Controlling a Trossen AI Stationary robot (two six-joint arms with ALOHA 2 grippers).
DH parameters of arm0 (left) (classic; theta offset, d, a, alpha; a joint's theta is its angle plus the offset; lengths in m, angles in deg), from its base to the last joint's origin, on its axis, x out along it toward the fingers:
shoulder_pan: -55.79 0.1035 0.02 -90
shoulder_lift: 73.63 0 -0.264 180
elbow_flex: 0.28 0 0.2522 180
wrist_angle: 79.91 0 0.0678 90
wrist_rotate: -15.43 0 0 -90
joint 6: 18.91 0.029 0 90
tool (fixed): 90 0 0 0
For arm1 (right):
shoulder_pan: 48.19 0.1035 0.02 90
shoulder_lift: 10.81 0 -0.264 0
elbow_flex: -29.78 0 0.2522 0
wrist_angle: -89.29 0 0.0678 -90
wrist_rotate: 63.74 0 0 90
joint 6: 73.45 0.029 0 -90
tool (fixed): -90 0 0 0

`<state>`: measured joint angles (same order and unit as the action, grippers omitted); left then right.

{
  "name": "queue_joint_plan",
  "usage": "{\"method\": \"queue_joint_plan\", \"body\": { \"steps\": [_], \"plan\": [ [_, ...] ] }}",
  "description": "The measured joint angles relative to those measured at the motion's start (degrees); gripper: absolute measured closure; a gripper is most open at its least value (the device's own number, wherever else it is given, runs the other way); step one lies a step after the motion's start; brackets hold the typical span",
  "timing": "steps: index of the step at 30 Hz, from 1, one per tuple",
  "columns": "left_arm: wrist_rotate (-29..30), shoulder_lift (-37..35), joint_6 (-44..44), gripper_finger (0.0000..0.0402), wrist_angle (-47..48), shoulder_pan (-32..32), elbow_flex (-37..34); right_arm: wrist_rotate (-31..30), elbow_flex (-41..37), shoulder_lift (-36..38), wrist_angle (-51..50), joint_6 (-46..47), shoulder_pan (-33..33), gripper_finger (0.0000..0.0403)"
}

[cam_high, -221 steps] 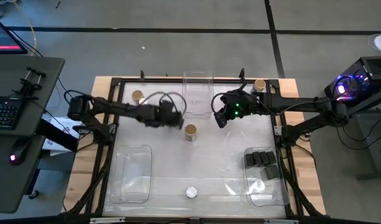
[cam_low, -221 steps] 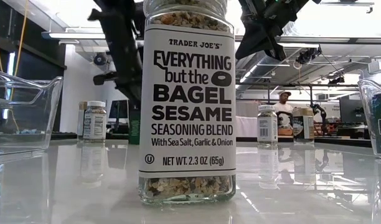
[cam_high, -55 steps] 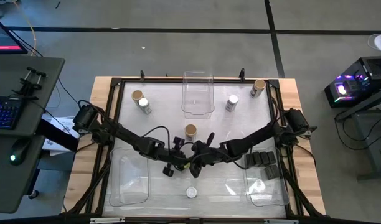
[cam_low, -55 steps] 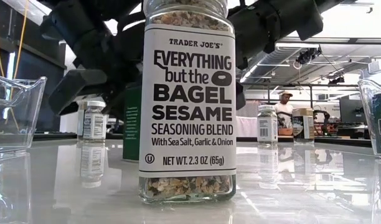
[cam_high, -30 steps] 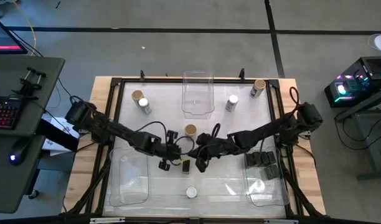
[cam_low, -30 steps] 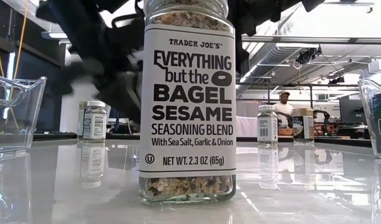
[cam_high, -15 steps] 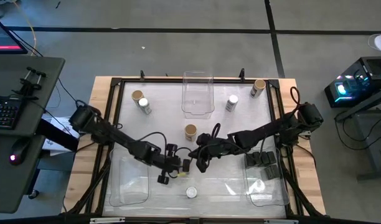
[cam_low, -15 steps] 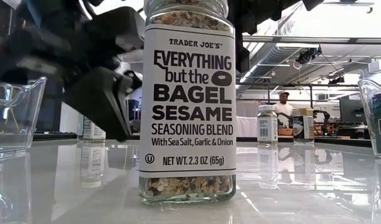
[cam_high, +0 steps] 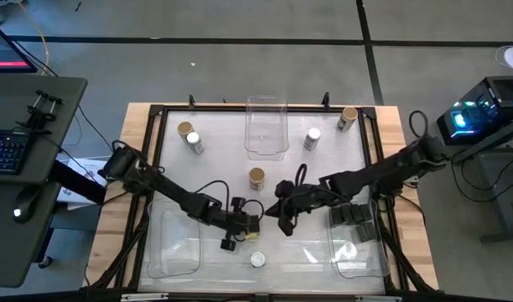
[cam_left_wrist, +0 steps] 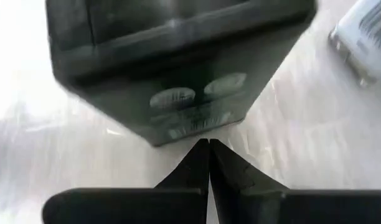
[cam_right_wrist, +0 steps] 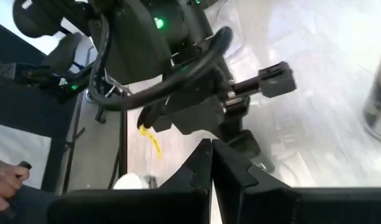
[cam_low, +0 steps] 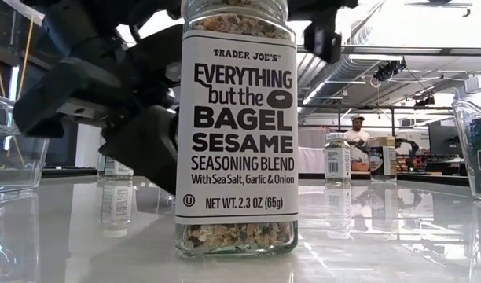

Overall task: Sort spices by type
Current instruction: Put the black spice can into the right transparent bin

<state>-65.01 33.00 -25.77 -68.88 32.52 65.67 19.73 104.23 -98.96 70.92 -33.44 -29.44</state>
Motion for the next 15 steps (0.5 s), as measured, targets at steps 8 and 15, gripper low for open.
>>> {"method": "queue_joint_plan", "body": {
  "steps": [8,15],
  "plan": [
    [0.5,4.2,5.4,0.0402,-2.6,1.4,5.8,-1.0,0.0,3.0,-5.9,3.9,1.6,0.0401],
    [-0.1,9.4,10.4,0.0401,-1.8,3.1,14.1,-1.4,0.0,3.0,-7.2,6.5,2.7,0.0401]
  ]
}}
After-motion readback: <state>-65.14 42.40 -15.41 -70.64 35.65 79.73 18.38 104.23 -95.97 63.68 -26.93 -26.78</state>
